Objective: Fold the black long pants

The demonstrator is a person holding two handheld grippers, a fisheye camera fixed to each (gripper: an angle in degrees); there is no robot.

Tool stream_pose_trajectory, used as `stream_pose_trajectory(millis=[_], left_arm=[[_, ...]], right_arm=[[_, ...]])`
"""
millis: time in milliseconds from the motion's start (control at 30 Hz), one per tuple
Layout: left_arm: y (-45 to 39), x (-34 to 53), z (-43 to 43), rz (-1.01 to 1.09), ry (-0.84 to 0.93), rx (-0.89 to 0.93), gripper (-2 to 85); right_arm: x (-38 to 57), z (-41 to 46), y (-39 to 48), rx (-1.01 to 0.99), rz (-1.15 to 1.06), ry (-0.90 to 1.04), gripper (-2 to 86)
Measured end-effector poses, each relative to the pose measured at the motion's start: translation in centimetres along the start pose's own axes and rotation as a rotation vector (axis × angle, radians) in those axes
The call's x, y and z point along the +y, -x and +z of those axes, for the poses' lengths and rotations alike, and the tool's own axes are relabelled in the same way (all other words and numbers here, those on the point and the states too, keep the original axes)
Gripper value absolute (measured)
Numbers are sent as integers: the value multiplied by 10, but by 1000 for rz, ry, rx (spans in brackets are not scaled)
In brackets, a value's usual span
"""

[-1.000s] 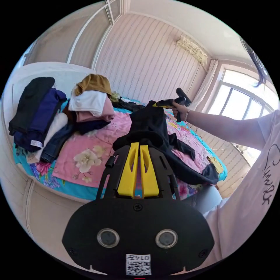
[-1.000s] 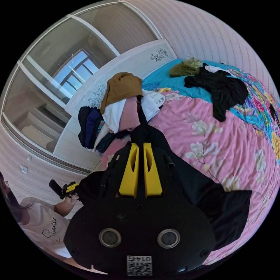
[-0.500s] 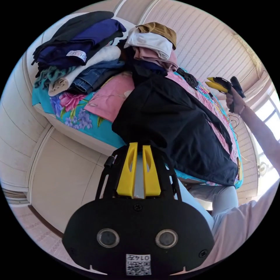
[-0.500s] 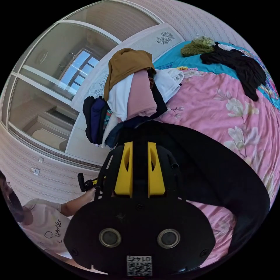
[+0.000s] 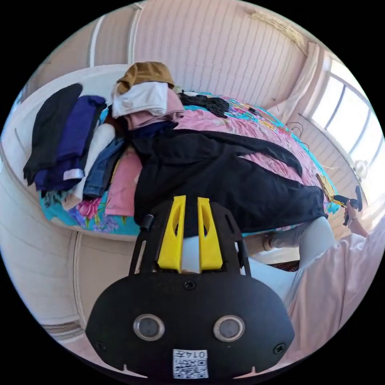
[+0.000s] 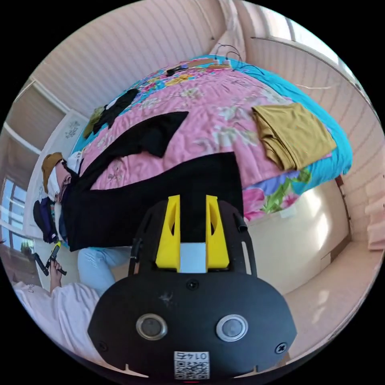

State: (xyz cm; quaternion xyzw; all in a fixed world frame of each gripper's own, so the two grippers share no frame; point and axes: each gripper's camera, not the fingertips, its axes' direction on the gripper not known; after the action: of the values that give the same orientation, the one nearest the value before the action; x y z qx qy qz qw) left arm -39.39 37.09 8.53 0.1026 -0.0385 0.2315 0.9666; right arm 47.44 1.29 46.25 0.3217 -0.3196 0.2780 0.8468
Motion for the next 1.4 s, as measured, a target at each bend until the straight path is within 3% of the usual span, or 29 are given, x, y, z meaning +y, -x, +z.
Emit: stream_pose_trajectory(millis=[167,300,500,633,700,933,1167,1333,1400], left_arm=[[-127,-91,69,321,40,205,62],[-233,-149,133,517,132,299,64],[-332,-197,203,716,205,179,72],[-362,-206,261,726,380,123,69],[-372,-216,268,681,366,161,32],[-393,-267,249,597,186,199,-9],[-413,-296,322,496,352,246,2],[-416,-322,307,502,279,323,51],[-415,-339,292,537,219,293,53]], right_arm=[[36,-7,-66,-96,190,-68,122],[21,-15,-86,-185,172,-80,125],[-57,-37,-83,-92,-1,-107,123],[-90,8,-92,-51,-53,85,105],[-92,-1,-92,-60,-98,72,38],[-122,-85,-91,-72,-200,-33,5],[-174,-34,-107,56,-115,152,20],[-157,-82,-106,15,-56,-56,58],[-148,-99,-93,-102,-116,-151,64]])
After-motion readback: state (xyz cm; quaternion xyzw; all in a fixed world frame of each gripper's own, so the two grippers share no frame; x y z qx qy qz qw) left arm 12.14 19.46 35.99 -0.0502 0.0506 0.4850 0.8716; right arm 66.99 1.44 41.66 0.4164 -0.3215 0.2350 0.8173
